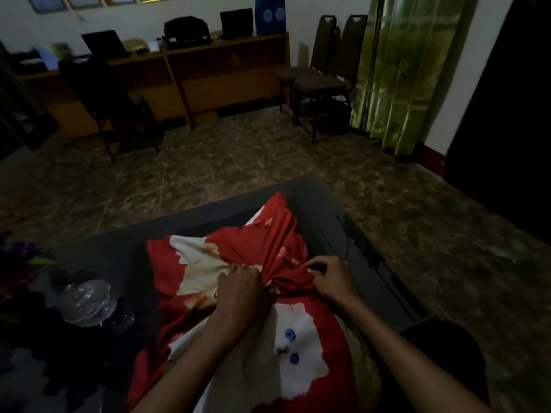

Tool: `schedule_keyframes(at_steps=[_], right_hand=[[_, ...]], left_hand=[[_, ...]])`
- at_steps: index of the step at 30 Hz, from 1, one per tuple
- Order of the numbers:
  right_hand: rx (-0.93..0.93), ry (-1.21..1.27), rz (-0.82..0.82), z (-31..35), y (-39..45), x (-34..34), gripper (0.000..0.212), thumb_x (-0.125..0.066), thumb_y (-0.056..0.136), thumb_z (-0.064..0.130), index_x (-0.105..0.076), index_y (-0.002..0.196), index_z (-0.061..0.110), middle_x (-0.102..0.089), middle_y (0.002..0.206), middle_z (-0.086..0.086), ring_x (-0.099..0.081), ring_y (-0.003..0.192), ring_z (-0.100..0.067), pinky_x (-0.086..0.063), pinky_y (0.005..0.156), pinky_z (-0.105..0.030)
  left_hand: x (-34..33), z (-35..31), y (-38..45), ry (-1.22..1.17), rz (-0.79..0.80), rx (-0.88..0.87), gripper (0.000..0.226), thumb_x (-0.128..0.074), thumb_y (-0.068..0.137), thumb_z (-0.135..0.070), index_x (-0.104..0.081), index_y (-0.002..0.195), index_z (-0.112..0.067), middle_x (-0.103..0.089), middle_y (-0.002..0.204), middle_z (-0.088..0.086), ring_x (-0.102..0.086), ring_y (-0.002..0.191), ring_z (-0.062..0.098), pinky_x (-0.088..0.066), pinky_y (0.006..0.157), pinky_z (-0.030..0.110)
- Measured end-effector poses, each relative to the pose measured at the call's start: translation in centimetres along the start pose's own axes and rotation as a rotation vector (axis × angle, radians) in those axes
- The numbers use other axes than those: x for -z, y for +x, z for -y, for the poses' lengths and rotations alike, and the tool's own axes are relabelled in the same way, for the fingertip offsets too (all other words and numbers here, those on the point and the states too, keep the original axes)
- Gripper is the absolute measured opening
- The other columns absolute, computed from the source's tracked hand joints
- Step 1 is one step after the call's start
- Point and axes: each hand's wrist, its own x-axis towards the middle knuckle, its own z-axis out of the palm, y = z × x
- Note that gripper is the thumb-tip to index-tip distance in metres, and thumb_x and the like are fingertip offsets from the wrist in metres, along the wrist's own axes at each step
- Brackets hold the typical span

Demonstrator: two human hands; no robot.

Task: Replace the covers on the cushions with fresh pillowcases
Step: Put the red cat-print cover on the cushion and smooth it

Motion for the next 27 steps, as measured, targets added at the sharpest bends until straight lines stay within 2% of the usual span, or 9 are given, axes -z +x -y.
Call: schedule_keyframes(at_steps=[3,7,11,14,16,18,21,24,27], right_hand=[[-0.037,-0.045,0.018,0.0,-0.2,1.0,0.018,-0.07,0.088,0.012,-0.08,0.093,0.027,-0.076,0.098,0.007,-0.069,0.094,-0.01,-0.056,0.087,-0.029],[-0.072,-0.231,0.089,-2.3,-1.5,4.1,0.018,-0.071,0.088,0.009,-0.081,0.088,0.023,-0.074,0.086,0.006,-0.064,0.076,-0.001,-0.045,0.069,-0.013],[-0.109,-0.381,0.349,-3.4,-2.7,5.0,0.015,-0.069,0.089,0.015,-0.076,0.08,0.025,-0.073,0.082,0.007,-0.068,0.074,-0.003,-0.048,0.061,-0.012],[-0.048,-0.353,0.274,-2.3,-1.4,4.9,0.006,-0.075,0.086,0.026,-0.079,0.09,0.022,-0.076,0.09,0.006,-0.071,0.085,-0.007,-0.05,0.073,-0.018],[-0.035,-0.195,0.15,-1.1,-0.9,4.6,0.027,-0.079,0.085,0.032,-0.076,0.11,0.023,-0.072,0.105,0.009,-0.067,0.096,-0.008,-0.05,0.084,-0.022],[0.012,-0.099,0.107,0.5,-1.5,3.8,0.039,-0.08,0.084,0.037,-0.071,0.121,0.027,-0.063,0.112,0.013,-0.06,0.104,-0.007,-0.047,0.089,-0.024],[0.052,-0.142,0.153,1.6,-2.6,1.9,0.025,-0.071,0.093,0.027,-0.071,0.118,0.025,-0.064,0.123,0.006,-0.054,0.105,-0.003,-0.043,0.094,-0.023],[0.095,-0.226,0.13,2.0,-3.4,1.3,0.015,-0.063,0.096,0.014,-0.073,0.104,0.023,-0.067,0.114,0.004,-0.058,0.094,-0.001,-0.048,0.093,-0.024],[0.17,-0.401,0.271,2.6,-4.7,1.5,0.017,-0.061,0.098,0.016,-0.071,0.109,0.023,-0.065,0.112,0.007,-0.058,0.095,-0.003,-0.05,0.098,-0.03]], left_hand=[[-0.1,-0.4,0.4,-0.042,0.086,-0.023,0.057,-0.063,0.092,-0.045,-0.051,0.132,-0.006,-0.045,0.146,0.018,-0.047,0.132,0.035,-0.044,0.104,0.045],[-1.2,-0.6,1.0,-0.183,0.074,0.023,0.086,-0.069,0.089,-0.033,-0.022,0.149,0.006,-0.04,0.15,0.024,-0.044,0.135,0.038,-0.039,0.107,0.041],[-3.0,-1.0,1.0,-0.281,-0.026,-0.014,0.082,-0.072,0.084,-0.029,-0.024,0.146,-0.003,-0.043,0.147,0.019,-0.046,0.13,0.037,-0.048,0.097,0.049],[-3.5,-0.9,0.8,-0.288,-0.12,-0.058,0.072,-0.069,0.085,-0.03,-0.026,0.142,-0.022,-0.043,0.142,0.013,-0.047,0.126,0.035,-0.051,0.09,0.048],[-3.7,-0.8,0.7,-0.256,-0.126,-0.07,0.079,-0.067,0.087,-0.035,-0.021,0.152,-0.035,-0.036,0.146,0.011,-0.042,0.13,0.034,-0.052,0.09,0.052],[-3.7,-0.8,0.8,-0.218,-0.133,-0.084,0.068,-0.065,0.088,-0.038,-0.034,0.148,-0.036,-0.036,0.144,0.01,-0.042,0.13,0.033,-0.054,0.088,0.051],[-3.2,-0.8,0.8,-0.211,-0.168,-0.097,0.047,-0.068,0.088,-0.038,-0.056,0.132,-0.031,-0.048,0.133,0.008,-0.05,0.122,0.029,-0.056,0.084,0.044],[-3.1,-0.7,0.8,-0.227,-0.192,-0.107,0.041,-0.067,0.089,-0.038,-0.061,0.128,-0.03,-0.054,0.131,0.003,-0.048,0.123,0.023,-0.055,0.085,0.037],[-3.3,-0.5,0.7,-0.249,-0.233,-0.143,0.035,-0.068,0.086,-0.043,-0.064,0.118,-0.032,-0.056,0.124,-0.001,-0.051,0.112,0.018,-0.052,0.086,0.034]])
